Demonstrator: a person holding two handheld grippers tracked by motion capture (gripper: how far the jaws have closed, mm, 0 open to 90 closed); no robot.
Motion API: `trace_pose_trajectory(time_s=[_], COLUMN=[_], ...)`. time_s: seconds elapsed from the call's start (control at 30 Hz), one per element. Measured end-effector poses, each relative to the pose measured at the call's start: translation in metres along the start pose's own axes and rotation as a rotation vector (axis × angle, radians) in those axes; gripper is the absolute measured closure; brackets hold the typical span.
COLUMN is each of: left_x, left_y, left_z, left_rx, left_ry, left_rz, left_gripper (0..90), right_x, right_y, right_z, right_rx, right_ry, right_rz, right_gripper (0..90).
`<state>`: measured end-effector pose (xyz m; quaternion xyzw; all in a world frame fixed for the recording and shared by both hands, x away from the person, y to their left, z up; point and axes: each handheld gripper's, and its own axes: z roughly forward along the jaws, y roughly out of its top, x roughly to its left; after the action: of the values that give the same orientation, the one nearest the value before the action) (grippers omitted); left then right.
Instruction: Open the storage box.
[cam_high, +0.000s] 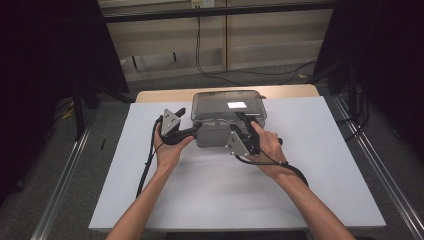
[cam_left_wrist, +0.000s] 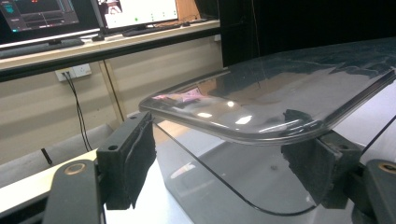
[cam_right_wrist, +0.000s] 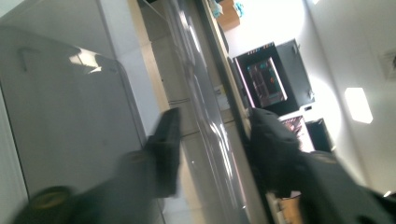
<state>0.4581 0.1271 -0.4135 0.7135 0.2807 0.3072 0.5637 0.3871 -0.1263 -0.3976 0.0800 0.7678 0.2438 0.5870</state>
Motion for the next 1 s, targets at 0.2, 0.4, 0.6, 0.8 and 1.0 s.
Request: trace_pose_trajectory(time_s=[0.2, 0.4, 0.6, 0.8, 1.0], left_x=[0.001, 0.002, 0.002, 0.001, 0.002], left_y=[0.002, 0.0, 0.002, 0.005, 0.008], left_z=[0.0, 0.001, 0.002, 0.002, 0.003], left_rx=[0.003, 0.004, -0.005, -0.011, -0.022], left_ry=[-0.001, -0.003, -0.002, -0.015, -0.023], left_rz=[0.01, -0.026, -0.011, 0.002, 0.0], left_gripper=[25.9, 22.7, 23.4, 25.0, 27.0], right_x=[-0.008, -0.019, -0.03, -0.039, -0.042], right_y=[-0.014, -0.035, -0.055, -0.072, -0.073], right_z=[-0.002, -0.005, -0.004, -0.001, 0.003], right_rx=[-0.006, -0.018, -0.023, -0.051, -0.094], right_ry=[0.008, 0.034, 0.031, 0.052, 0.054], right_rz=[0.144, 0.317, 0.451, 0.572, 0.606], right_gripper=[37.3, 30.6, 20.1, 20.4, 21.6])
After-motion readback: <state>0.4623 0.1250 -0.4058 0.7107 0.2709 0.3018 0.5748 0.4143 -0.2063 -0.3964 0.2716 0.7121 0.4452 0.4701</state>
